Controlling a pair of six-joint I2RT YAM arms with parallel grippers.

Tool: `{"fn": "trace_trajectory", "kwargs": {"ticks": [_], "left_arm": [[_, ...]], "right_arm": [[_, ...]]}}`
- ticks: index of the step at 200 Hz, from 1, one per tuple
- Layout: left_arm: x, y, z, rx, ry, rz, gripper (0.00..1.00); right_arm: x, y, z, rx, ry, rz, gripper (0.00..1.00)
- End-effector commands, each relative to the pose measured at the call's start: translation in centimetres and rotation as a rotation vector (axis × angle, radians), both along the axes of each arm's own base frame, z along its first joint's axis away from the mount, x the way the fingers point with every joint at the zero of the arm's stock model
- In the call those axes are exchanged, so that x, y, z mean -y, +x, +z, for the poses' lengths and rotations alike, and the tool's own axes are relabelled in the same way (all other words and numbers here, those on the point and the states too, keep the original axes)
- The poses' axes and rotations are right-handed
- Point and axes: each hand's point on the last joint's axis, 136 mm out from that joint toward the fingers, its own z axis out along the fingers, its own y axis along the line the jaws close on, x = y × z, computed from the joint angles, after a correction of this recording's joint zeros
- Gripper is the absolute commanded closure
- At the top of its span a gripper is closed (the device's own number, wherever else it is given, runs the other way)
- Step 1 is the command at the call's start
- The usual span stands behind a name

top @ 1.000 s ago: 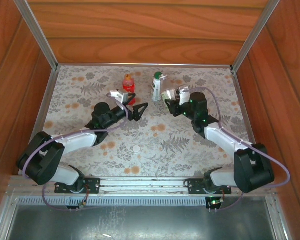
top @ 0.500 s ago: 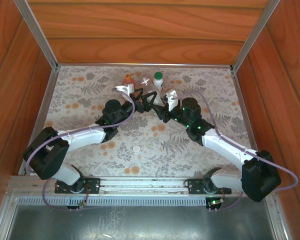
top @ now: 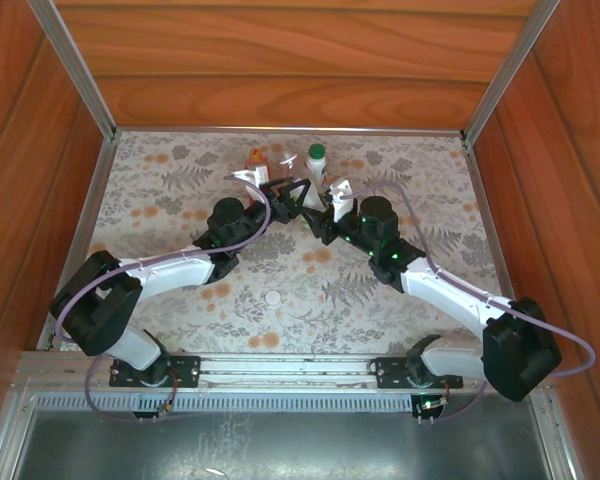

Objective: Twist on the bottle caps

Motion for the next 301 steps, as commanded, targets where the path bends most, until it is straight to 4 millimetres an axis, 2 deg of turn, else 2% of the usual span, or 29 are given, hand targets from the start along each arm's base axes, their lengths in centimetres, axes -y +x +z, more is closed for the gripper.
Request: {"fn": "trace_trajectory", "kwargs": {"ticks": [1, 16, 41, 58, 75, 93, 110, 142, 156, 173, 206, 222, 239, 266, 301], "left_arm": [[0.5, -0.3, 0.8, 0.032, 0.001, -0.019, 0.53], [0.3, -0.6, 0.5, 0.058, 0.031, -0.017, 0.53], [-0.4, -1.1, 0.7, 0.109, 0.073, 0.001, 0.57], [-0.9, -1.7, 0.8, 0.162, 0.115, 0.007, 0.58], [-1.5, -2.2, 0.8, 0.217, 0.164, 0.021, 0.58], [-2.3, -2.7, 0.4, 0.282, 0.232, 0.034, 0.58], [-3.1, -3.1, -0.9, 0.333, 0.319, 0.059, 0.58], [-3.9, -3.9, -4.3, 0.448, 0.521, 0.06, 0.58], [-4.3, -4.5, -5.6, 0.48, 0.576, 0.038, 0.58], [-4.8, -5.2, -6.7, 0.498, 0.595, -0.003, 0.58], [-6.7, -5.3, -8.0, 0.472, 0.569, -0.001, 0.58], [-7.2, -5.5, -8.4, 0.472, 0.548, -0.01, 0.58], [-6.9, -6.0, -9.2, 0.479, 0.562, -0.05, 0.58], [-6.4, -6.2, -10.4, 0.471, 0.575, -0.095, 0.58], [-6.1, -6.3, -11.1, 0.464, 0.583, -0.114, 0.58]], "right_arm": [[-1.1, -0.1, 2.1, 0.053, 0.031, 0.022, 0.45], [-1.0, -0.2, 2.2, 0.054, 0.032, 0.023, 0.4], [-0.9, -0.4, 2.0, 0.052, 0.029, 0.025, 0.18], [-0.6, -0.8, 1.7, 0.054, 0.016, 0.029, 0.12], [-0.3, -1.5, 1.6, 0.06, 0.005, 0.046, 0.11], [-0.6, -3.3, 1.6, 0.065, -0.017, 0.132, 0.11], [-0.5, -4.8, 2.0, 0.057, -0.023, 0.192, 0.11], [-0.5, -6.2, 2.6, 0.017, -0.027, 0.244, 0.11], [-0.9, -7.4, 1.8, -0.036, -0.052, 0.31, 0.1], [-1.0, -7.8, 0.5, -0.113, -0.081, 0.321, 0.1], [-1.0, -8.7, -2.2, -0.173, -0.146, 0.314, 0.1], [-0.8, -8.2, -3.1, -0.2, -0.167, 0.27, 0.1], [-1.1, -7.1, -3.1, -0.221, -0.163, 0.208, 0.1], [-3.1, -6.2, -2.3, -0.236, -0.11, 0.193, 0.11], [-5.1, -3.6, -2.1, -0.268, -0.054, 0.111, 0.13]]}}
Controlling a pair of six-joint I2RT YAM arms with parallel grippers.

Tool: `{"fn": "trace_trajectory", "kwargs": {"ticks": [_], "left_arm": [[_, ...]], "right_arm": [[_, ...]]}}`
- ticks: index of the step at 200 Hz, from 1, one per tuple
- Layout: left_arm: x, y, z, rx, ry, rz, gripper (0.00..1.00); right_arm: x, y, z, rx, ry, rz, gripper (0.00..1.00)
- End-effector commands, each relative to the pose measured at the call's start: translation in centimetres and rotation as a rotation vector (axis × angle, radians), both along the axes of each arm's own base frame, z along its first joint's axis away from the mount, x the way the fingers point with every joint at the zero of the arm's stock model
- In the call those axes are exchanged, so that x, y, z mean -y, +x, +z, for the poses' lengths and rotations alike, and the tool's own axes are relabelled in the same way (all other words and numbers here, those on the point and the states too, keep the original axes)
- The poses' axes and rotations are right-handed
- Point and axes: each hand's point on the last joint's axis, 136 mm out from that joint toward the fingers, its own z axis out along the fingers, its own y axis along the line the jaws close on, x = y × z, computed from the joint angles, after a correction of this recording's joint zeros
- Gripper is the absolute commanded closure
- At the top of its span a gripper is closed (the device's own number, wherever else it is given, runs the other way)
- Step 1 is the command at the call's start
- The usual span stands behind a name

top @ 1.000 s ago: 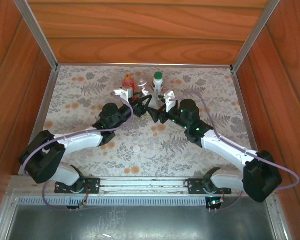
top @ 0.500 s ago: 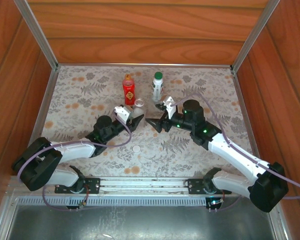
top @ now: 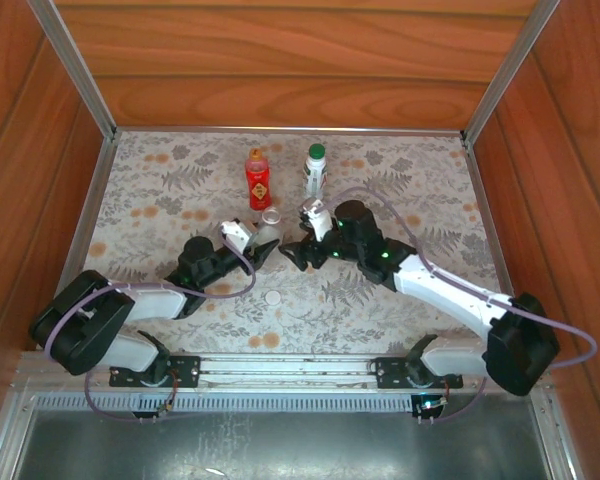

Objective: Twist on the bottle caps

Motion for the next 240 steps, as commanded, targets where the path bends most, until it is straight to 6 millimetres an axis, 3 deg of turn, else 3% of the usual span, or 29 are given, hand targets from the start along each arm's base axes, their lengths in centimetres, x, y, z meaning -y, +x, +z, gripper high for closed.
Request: {"fn": "trace_trajectory", "kwargs": {"ticks": [1, 46, 88, 139, 183, 240], "left_arm": [[0.4, -0.2, 0.9, 0.05, -0.014, -0.037, 0.58], [0.6, -0.3, -0.1, 0.037, 0.005, -0.048, 0.58], [0.7, -0.2, -0.7, 0.029, 0.017, -0.052, 0.58], [0.8, 0.0, -0.9, 0.021, 0.021, -0.048, 0.55], [0.8, 0.3, -1.4, 0.018, 0.036, -0.041, 0.29], [1.2, 0.7, -2.0, 0.018, 0.051, -0.043, 0.28]], "right_arm": [[-1.3, 2.2, 2.2, 0.009, 0.085, -0.097, 0.13], [-3.5, 3.4, 2.3, -0.03, 0.11, -0.075, 0.19], [-4.7, 3.5, 1.6, -0.057, 0.103, -0.034, 0.39], [-4.7, 3.2, 0.6, -0.079, 0.068, -0.017, 0.62], [-4.3, 3.5, 0.0, -0.054, 0.009, -0.041, 0.65], [-4.8, 2.9, -0.6, 0.009, -0.081, 0.0, 0.65]]}}
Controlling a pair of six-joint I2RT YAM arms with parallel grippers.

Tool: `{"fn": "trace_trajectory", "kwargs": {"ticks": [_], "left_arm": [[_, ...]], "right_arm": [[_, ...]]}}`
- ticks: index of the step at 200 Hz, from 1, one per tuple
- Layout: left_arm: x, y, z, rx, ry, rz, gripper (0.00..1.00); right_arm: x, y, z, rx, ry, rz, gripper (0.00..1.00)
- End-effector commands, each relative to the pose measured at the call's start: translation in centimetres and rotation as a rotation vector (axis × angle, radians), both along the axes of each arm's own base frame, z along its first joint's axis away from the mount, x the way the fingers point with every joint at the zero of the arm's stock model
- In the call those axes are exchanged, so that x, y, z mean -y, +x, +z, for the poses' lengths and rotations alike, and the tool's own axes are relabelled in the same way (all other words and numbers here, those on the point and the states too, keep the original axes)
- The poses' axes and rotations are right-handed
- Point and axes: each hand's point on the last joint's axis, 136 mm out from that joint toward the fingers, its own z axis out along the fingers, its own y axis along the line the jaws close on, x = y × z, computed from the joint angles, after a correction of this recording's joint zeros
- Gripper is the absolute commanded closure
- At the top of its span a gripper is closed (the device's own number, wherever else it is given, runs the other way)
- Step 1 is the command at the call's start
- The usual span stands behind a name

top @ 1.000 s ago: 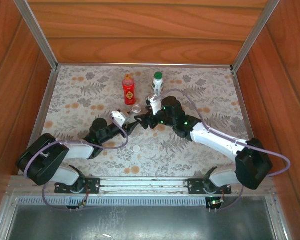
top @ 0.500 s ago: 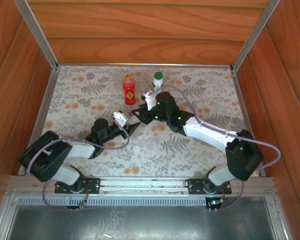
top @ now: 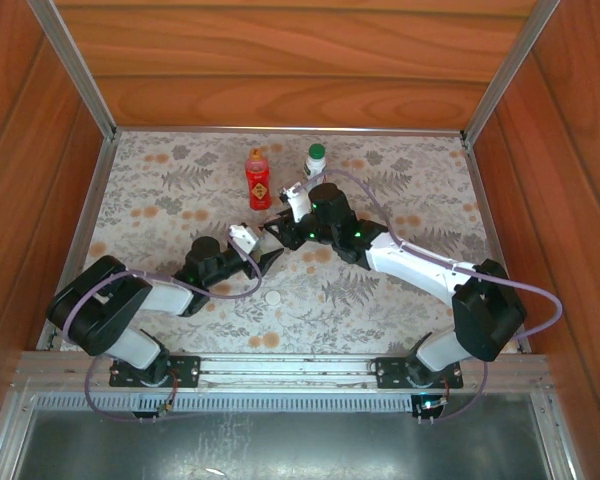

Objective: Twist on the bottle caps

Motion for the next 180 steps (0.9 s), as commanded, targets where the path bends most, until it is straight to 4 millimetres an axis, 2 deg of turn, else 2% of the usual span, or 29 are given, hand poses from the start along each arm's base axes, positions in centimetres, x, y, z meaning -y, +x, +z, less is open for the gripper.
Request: {"fn": "trace_trajectory", "kwargs": {"ticks": [1, 45, 94, 115, 135, 150, 180], "left_arm": [[0.4, 0.6, 1.1, 0.044, -0.015, -0.009, 0.28], [0.5, 0.7, 0.9, 0.033, -0.019, -0.009, 0.35], [0.4, 0.5, 0.5, 0.034, -0.018, -0.011, 0.46], [0.4, 0.5, 0.4, 0.035, -0.019, -0.007, 0.5], [0.3, 0.3, 0.4, 0.033, -0.02, -0.014, 0.5], [0.3, 0.0, 0.3, 0.023, -0.025, -0.045, 0.5], [-0.1, -0.9, 0.0, 0.022, -0.018, -0.101, 0.5]], "right_arm": [[-0.6, -0.3, -0.5, 0.066, -0.094, 0.034, 0.65], [-0.7, -0.6, -1.3, 0.171, -0.246, 0.038, 0.65], [-1.0, -0.5, -1.7, 0.135, -0.211, -0.007, 0.66], [-0.6, -0.3, -1.3, 0.132, -0.191, -0.041, 0.57], [-0.3, -0.4, -0.3, 0.14, -0.154, -0.059, 0.39], [-0.1, -0.9, 0.9, 0.15, -0.096, -0.045, 0.3], [0.9, -3.0, 3.5, 0.183, 0.041, 0.023, 0.24]]}}
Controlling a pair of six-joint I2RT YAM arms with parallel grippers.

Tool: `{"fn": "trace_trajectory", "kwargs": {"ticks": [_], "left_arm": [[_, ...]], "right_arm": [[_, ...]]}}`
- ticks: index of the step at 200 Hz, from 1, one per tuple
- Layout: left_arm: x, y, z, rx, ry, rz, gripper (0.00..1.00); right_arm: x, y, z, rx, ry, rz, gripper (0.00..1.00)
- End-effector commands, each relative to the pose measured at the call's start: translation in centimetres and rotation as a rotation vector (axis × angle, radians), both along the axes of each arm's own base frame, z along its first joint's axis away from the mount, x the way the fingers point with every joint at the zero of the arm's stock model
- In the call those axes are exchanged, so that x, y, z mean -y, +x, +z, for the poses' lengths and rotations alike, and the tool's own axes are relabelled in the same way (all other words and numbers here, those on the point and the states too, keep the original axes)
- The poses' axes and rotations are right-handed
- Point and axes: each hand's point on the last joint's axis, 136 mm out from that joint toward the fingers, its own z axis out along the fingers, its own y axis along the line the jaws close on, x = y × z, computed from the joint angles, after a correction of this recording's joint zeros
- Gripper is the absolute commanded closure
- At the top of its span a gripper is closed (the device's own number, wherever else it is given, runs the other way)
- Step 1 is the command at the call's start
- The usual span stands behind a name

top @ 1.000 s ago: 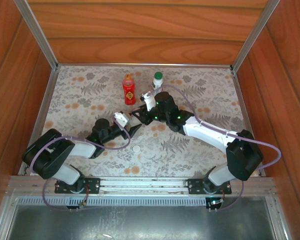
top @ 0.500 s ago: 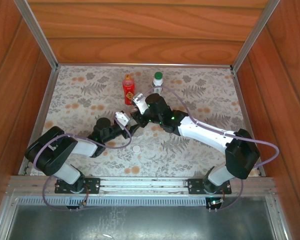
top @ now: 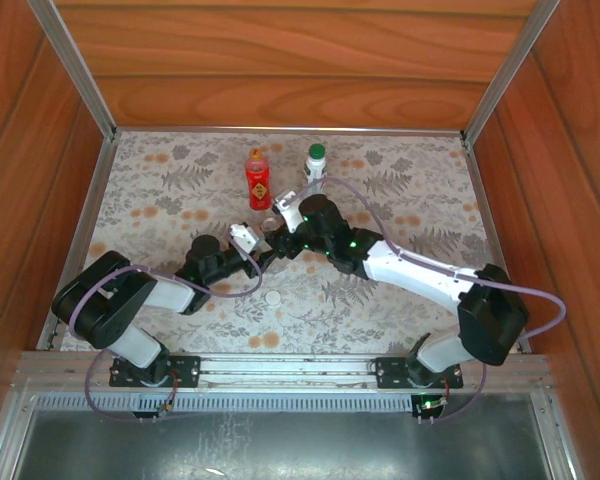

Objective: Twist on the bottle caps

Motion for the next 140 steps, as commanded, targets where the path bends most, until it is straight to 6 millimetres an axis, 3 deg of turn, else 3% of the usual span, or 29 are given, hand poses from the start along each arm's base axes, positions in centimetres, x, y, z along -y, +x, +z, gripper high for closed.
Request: {"fn": "trace_trajectory", "kwargs": {"ticks": [1, 24, 65, 108, 140], "left_arm": [[-0.2, -1.0, 0.1, 0.023, -0.006, -0.065, 0.5], [-0.9, -1.1, 0.2, 0.024, -0.007, -0.066, 0.5], [-2.1, -0.8, 0.4, 0.032, 0.008, -0.057, 0.5], [-3.2, -1.0, 0.5, 0.022, 0.057, -0.041, 0.5], [-4.0, -0.6, 0.0, 0.014, 0.076, -0.007, 0.5]], "right_arm": [[0.3, -1.7, 3.9, 0.047, 0.15, 0.073, 0.24], [2.0, -3.7, 2.8, 0.035, 0.093, 0.116, 0.24], [3.8, -7.3, -2.4, -0.029, -0.031, 0.196, 0.2], [2.3, -10.9, -8.1, -0.036, -0.174, 0.338, 0.17], [1.0, -10.7, -12.0, -0.066, -0.229, 0.34, 0.21]]}}
